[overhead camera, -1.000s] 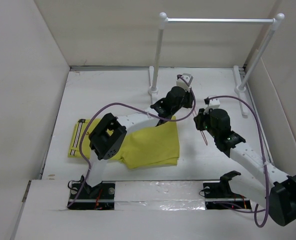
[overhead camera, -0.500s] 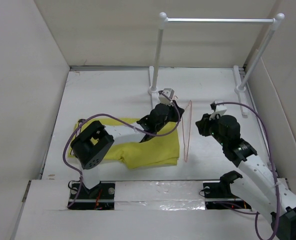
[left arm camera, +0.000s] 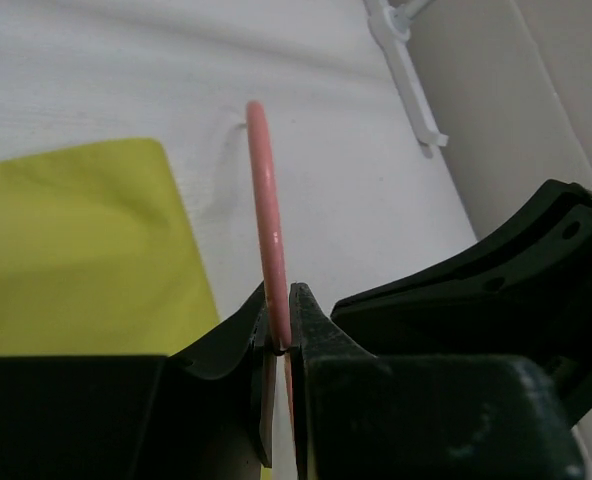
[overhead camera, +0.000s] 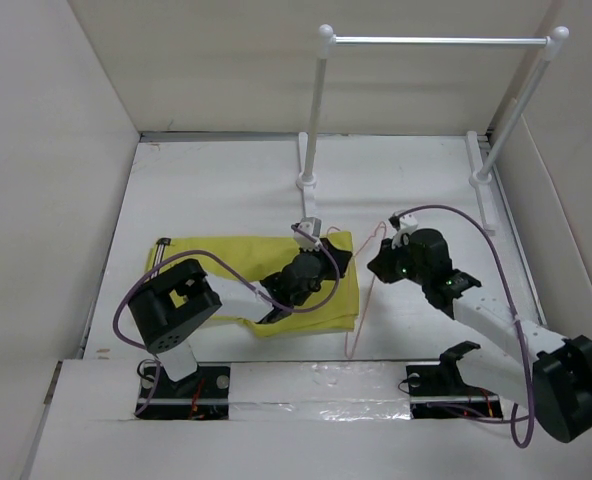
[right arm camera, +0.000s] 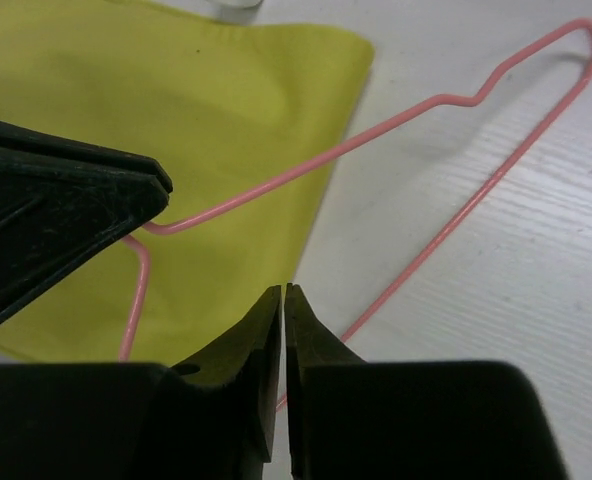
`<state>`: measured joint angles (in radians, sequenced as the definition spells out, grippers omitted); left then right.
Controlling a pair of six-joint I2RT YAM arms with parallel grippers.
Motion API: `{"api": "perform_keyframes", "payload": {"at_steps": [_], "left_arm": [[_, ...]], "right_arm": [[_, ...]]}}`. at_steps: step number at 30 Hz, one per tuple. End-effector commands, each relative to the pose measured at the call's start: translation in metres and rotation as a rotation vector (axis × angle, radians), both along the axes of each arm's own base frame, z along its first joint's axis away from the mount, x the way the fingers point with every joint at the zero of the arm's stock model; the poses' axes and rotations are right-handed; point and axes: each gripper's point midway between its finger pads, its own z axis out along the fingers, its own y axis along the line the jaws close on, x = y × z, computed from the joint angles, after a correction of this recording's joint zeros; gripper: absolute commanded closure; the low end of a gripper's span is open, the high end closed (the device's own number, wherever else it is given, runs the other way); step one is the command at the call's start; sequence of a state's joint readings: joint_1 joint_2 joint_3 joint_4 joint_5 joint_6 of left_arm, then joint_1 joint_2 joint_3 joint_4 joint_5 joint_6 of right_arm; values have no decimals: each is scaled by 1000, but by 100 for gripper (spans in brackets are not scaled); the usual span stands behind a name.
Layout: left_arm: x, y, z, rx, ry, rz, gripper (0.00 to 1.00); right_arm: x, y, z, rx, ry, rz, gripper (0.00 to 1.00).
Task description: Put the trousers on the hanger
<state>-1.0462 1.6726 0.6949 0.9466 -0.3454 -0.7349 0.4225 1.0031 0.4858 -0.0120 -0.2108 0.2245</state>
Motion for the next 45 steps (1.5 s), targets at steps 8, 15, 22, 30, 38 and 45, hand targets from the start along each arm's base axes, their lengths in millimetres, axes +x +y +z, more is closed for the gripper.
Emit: {"api": "perform_keyframes", "payload": {"at_steps": [8,15,22,30,38,45], "left_arm": [[-3,30,-25,-18,4,105,100],[-5,32,-29,-9,-2,111,100],[-2,38,-40,25,-10,140,100],[4,55,-30,67,-75,198,100],[8,82,-36,116,-72,220,100],[0,109,-43,165,-49,268,100]], "right_arm": [[-2,48,-35,97,59,81,57],[2,49,-80,38,137,43,51],[-6,60,-97,49,184,72,57],[0,34,-56,71,70,-25,100],[17,-22,23,84,-125,-180,100],[26,-49,48,63,-164,-211,100]]}}
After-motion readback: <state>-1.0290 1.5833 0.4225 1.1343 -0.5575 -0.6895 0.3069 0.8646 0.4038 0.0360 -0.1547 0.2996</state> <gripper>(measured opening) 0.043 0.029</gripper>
